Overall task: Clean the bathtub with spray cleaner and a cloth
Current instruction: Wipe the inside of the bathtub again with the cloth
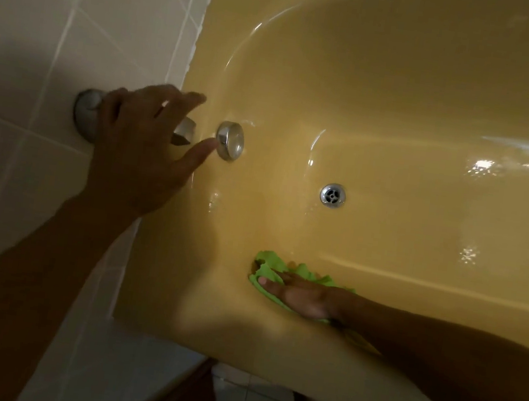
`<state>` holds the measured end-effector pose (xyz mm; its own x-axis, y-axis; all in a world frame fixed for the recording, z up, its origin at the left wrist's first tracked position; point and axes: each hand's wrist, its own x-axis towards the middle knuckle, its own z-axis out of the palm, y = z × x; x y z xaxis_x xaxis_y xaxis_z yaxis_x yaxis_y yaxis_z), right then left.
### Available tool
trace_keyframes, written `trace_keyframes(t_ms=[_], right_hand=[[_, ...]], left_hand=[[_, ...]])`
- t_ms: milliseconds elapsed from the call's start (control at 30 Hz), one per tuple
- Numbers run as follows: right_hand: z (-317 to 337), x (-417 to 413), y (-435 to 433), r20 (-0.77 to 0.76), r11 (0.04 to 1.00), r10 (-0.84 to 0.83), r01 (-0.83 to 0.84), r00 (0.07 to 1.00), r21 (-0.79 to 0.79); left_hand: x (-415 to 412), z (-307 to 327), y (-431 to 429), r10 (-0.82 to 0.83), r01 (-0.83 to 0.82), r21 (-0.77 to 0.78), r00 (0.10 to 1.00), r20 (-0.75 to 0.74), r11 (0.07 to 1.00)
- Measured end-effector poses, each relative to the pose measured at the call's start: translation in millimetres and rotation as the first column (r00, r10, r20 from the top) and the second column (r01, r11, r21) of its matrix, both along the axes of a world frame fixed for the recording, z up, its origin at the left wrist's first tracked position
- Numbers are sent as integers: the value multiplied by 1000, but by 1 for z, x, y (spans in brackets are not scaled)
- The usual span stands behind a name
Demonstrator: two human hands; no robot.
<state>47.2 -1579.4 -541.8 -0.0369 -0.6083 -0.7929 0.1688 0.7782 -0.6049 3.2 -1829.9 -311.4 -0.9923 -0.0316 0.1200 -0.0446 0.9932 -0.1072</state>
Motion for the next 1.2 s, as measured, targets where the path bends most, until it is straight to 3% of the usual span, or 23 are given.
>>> trace_keyframes(t_ms=[100, 267, 567, 667, 833, 933, 1033, 1200], right_hand=[[15, -4, 10, -93, 990, 133, -137, 987, -38], [24, -14, 28, -21, 995, 88, -89, 996, -49], [-57, -20, -11, -121, 991, 115, -107, 986, 74], [-67, -16, -52, -127, 996, -2, 13, 992, 85], [-43, -21, -120, -76, 936, -346, 349, 935, 36], [-16, -25, -140, -55, 910, -414, 414, 908, -25], [12, -19, -131, -50, 910, -394, 382, 918, -162], [47, -2, -79, -146, 939, -143, 88, 979, -333]], left_hand=[[-16, 2, -17, -97, 102, -86, 994, 57, 991], [-31, 6, -24, -180, 193, -46, 963, 203, 980], [-40, 1, -25, -228, 238, -15, 943, 242, 971], [-40, -1, -27, -207, 223, -49, 952, 227, 974], [-43, 1, -23, -204, 224, -57, 947, 247, 973], [-44, 4, -19, -200, 230, -106, 950, 238, 967], [-45, 4, -18, -218, 249, -100, 944, 248, 963], [-45, 6, -15, -178, 224, -151, 947, 268, 963]])
